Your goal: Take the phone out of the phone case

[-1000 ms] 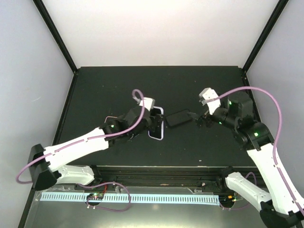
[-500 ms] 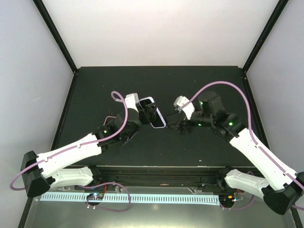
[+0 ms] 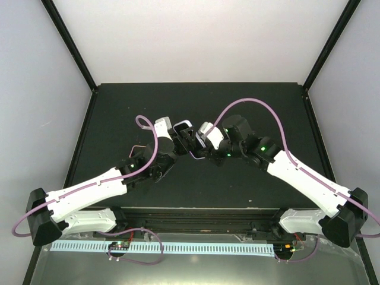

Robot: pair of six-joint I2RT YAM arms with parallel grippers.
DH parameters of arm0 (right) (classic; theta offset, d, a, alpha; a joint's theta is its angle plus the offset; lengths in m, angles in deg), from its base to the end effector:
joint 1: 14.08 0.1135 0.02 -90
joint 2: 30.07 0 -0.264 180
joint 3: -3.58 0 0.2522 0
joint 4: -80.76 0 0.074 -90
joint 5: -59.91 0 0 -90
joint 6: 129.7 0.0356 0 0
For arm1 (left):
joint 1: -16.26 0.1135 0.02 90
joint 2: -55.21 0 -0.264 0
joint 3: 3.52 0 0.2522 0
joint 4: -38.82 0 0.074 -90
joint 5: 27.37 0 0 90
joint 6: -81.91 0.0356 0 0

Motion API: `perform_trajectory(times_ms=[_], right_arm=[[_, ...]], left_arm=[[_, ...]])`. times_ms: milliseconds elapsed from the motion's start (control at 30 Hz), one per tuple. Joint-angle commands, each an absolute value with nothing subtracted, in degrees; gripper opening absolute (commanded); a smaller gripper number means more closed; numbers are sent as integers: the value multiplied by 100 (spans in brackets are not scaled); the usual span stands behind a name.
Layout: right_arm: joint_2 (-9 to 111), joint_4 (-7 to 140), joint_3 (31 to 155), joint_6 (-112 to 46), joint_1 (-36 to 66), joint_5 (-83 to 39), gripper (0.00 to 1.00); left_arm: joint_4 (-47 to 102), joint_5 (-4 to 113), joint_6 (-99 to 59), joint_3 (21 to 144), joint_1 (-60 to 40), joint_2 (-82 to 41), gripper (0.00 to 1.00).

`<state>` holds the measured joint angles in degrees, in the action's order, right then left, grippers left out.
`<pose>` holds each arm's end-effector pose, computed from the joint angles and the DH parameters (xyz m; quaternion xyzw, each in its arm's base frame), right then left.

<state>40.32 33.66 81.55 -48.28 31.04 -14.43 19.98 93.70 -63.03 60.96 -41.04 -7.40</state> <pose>0.1801 0.1945 0.3266 -0.4566 0.7733 0.2494 0.3625 0.1508 -0.2009 0.3256 -0.1434 0.7775 -0.3560 0.4983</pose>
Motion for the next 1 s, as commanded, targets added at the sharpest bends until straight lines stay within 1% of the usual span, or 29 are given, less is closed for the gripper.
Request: perform_trajectory(times_ms=[0,100,133,167,233,300,333,433,467,567,600,633,700,800,900,967], right_arm=[[3965,3608,8263,-4553,3121,-1165,30],[3815,3819,8008,-4403,3125,-895,11],[3796,3841,7968,-4372,3127,-913,7],[3788,3846,7958,-4330,3122,-957,5],[3787,3871,7963,-4257,3112,-1074,3],[3793,3848,8025,-4131,3079,-1268,1],[3793,3793,8086,-4111,3026,-1255,1],[3625,3676,8160,-4123,2823,-1131,1],[3516,3728,8077,-4125,2749,-1109,1],[3208,3879,7850,-3992,2516,-1387,1],[3166,3947,7735,-3898,2260,-1266,1],[3129,4010,7597,-3860,1995,-880,1],[3094,3995,7467,-3906,1485,-112,1],[2996,3951,7331,-4240,1035,908,1],[2948,3792,7150,-4765,993,1618,1],[2983,3760,7019,-4863,991,1995,1]], left_arm=[[2407,9655,-6265,6166,-4139,-634,44],[2444,9807,-6016,6175,-4140,-604,49],[2506,9825,-5907,6172,-4140,-589,52],[2538,9839,-5818,6171,-4140,-576,57],[2612,9815,-5588,6180,-4124,-556,68],[2578,9547,-5016,6287,-3999,-538,88],[2336,9260,-4574,6459,-3869,-545,97],[961,8794,-3566,7216,-3370,-654,99],[679,8370,-3320,7400,-3107,-698,99],[377,5818,-2814,7556,-2145,-796,99],[519,5007,-2707,7471,-1901,-833,99],[697,4423,-2650,7302,-1762,-864,99],[1059,3736,-2694,6950,-1663,-988,99],[1732,2808,-2993,6622,-1645,-1281,99],[2288,2180,-3368,6472,-1658,-1409,99],[3241,1967,-3434,6050,-1659,-1233,97]])
